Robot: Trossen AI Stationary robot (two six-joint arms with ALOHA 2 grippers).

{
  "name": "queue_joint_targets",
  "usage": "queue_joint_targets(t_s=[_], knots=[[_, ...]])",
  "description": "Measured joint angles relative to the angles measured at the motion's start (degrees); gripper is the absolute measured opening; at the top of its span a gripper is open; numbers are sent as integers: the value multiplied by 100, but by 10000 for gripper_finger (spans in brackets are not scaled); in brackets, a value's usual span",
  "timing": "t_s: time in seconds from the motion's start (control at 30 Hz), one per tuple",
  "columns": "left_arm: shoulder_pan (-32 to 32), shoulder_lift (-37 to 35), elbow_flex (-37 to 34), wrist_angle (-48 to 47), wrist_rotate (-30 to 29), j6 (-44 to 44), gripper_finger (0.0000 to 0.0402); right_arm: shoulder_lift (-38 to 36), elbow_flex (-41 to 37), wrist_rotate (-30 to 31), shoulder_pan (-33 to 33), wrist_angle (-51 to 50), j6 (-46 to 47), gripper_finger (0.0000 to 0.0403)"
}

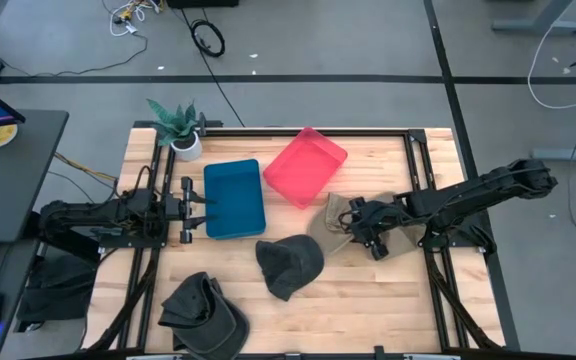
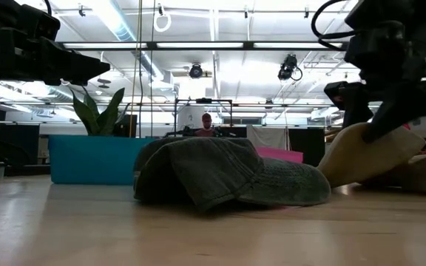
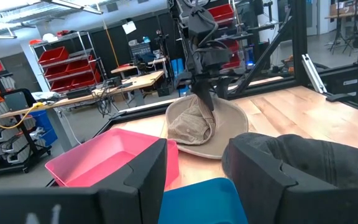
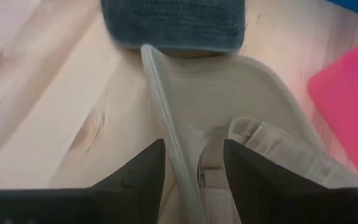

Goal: Pick & Place hat
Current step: Put the left brown cap into the pink bin

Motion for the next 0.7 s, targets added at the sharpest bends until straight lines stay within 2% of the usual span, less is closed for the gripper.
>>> queue_joint_targets(t_s=[0.1, 0.17, 0.33, 0.37, 0.7], knots=[[0, 0, -1, 0, 0, 0, 177, 0, 0, 0, 0, -141, -1, 159], [-2, 0, -2, 0, 0, 0, 177, 0, 0, 0, 0, -204, -1, 138], [0, 0, 0, 0, 0, 0, 177, 0, 0, -1, 0, -147, 459, 26], [-1, 1, -1, 0, 0, -2, 177, -7, 1, 11, -3, -83, 540, 16], [-2, 2, -2, -2, 0, 0, 177, -497, 235, -22, -13, 385, 1116, 9]])
